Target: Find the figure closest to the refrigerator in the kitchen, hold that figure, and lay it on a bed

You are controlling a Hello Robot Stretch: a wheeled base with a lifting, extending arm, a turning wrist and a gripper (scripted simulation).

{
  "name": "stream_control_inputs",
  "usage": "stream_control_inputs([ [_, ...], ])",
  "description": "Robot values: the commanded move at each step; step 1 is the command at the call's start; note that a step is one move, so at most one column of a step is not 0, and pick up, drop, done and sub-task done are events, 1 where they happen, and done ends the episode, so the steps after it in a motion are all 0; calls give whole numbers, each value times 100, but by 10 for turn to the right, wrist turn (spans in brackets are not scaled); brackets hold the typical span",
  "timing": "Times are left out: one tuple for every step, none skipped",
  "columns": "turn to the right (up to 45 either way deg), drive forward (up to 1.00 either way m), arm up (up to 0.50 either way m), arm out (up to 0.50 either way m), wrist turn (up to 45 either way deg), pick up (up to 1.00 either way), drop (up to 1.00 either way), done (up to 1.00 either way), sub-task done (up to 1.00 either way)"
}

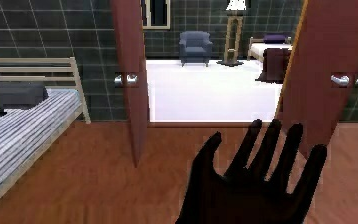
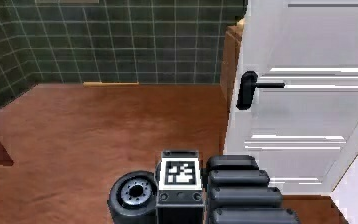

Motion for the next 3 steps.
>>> stream_control_inputs([
  [0,35,0,0,0,0,0,0,0],
  [-150,0,0,0,0,0,0,0,0],
  [0,50,0,0,0,0,0,0,0],
])
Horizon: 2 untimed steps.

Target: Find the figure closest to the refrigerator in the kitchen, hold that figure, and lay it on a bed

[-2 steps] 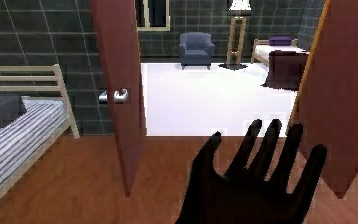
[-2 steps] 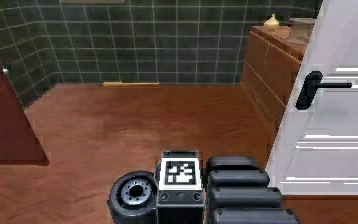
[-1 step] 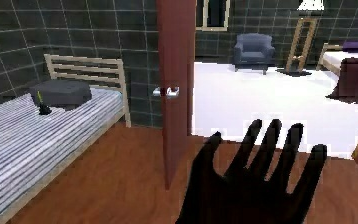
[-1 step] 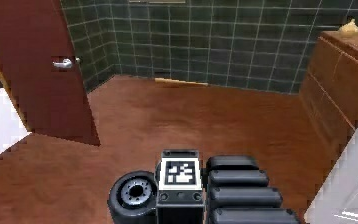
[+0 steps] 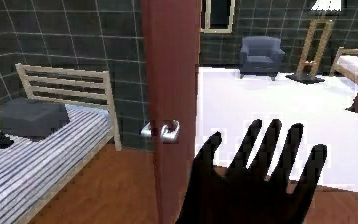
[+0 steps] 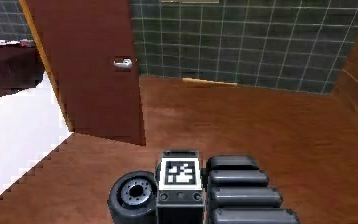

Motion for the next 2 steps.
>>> stream_control_inputs([
  [-210,0,0,0,0,0,0,0,0],
  [0,50,0,0,0,0,0,0,0],
])
